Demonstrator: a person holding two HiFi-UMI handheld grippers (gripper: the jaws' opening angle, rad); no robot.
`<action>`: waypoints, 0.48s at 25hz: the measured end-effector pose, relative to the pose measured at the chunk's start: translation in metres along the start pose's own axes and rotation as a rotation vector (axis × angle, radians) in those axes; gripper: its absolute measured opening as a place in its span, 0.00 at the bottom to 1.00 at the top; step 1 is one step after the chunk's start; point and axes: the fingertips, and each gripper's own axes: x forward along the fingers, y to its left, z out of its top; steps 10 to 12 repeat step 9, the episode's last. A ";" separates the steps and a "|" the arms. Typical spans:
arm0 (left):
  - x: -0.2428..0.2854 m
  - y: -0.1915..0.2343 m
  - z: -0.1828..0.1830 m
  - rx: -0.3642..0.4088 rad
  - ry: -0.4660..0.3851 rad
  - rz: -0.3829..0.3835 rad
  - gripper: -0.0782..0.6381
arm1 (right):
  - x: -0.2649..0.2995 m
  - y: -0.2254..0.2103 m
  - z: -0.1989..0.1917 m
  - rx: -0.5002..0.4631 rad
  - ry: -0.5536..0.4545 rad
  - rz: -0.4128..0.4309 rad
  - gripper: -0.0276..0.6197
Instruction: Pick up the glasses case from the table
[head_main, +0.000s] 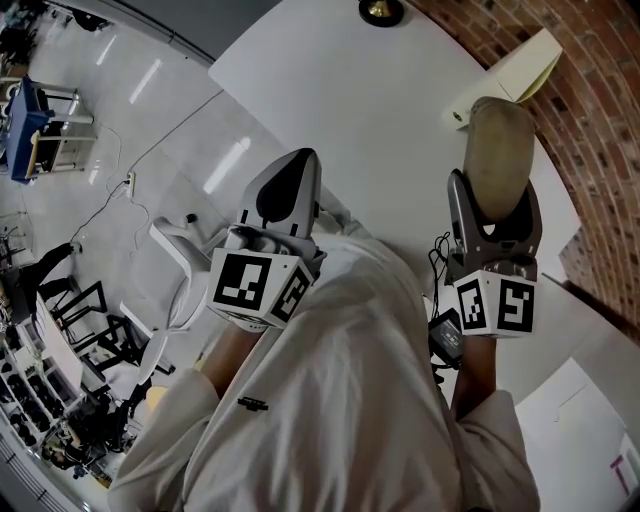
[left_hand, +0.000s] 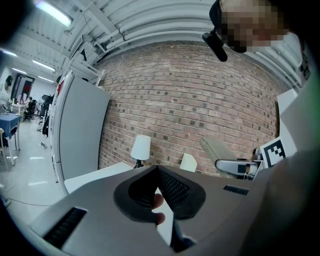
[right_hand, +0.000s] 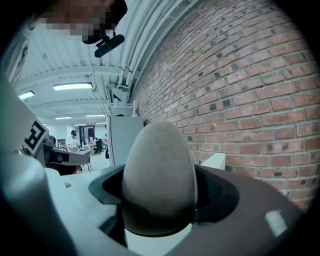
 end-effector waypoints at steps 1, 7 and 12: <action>0.001 -0.001 -0.001 0.000 0.002 -0.001 0.12 | 0.000 -0.001 0.000 0.001 0.000 -0.001 0.67; 0.007 -0.004 -0.005 0.003 0.013 -0.008 0.12 | 0.000 -0.004 -0.003 0.008 0.002 -0.002 0.67; 0.008 -0.005 -0.005 0.004 0.015 -0.012 0.12 | -0.001 -0.005 -0.004 0.011 0.005 -0.005 0.67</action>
